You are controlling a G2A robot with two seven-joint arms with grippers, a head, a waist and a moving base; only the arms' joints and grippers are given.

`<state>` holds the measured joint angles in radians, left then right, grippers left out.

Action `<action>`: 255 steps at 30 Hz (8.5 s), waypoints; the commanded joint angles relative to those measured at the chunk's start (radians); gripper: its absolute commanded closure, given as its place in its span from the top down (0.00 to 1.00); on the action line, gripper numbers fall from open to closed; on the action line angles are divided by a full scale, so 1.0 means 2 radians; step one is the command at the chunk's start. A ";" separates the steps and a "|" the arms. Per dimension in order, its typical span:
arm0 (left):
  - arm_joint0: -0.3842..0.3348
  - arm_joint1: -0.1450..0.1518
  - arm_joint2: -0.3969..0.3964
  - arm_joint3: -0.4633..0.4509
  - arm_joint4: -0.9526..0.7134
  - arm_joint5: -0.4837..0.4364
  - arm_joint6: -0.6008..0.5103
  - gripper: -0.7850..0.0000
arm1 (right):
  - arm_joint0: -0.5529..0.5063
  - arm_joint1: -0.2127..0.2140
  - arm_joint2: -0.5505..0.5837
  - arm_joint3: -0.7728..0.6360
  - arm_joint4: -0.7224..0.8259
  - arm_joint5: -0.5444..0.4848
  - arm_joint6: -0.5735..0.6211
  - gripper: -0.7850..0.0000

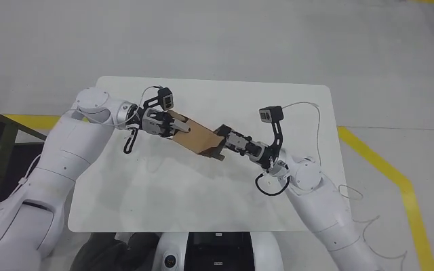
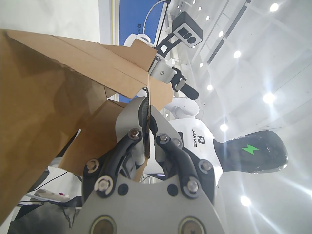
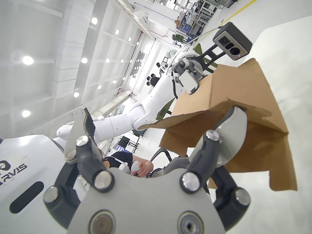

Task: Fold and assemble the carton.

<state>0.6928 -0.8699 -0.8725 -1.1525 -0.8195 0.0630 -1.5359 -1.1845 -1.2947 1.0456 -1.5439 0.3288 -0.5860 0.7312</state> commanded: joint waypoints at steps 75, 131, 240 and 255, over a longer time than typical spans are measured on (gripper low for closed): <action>-0.047 -0.035 0.018 0.099 -0.031 -0.024 0.025 0.00 | 0.062 -0.032 -0.105 0.068 0.084 -0.034 0.045 1.00; -0.061 -0.015 0.063 0.039 -0.110 0.040 0.000 0.00 | 0.006 -0.004 -0.016 0.045 -0.097 0.090 -0.043 1.00; -0.062 -0.039 0.043 0.088 -0.166 0.031 0.000 0.00 | 0.022 -0.036 -0.030 0.056 -0.079 0.045 -0.157 1.00; -0.025 -0.014 0.036 0.075 -0.086 -0.082 0.000 0.00 | -0.001 -0.030 -0.012 0.051 -0.003 0.025 -0.082 1.00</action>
<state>0.6362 -0.9009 -0.7930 -0.9988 -0.9912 -0.0892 -1.5359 -1.1872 -1.3543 1.0199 -1.4461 0.3193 -0.5350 0.5674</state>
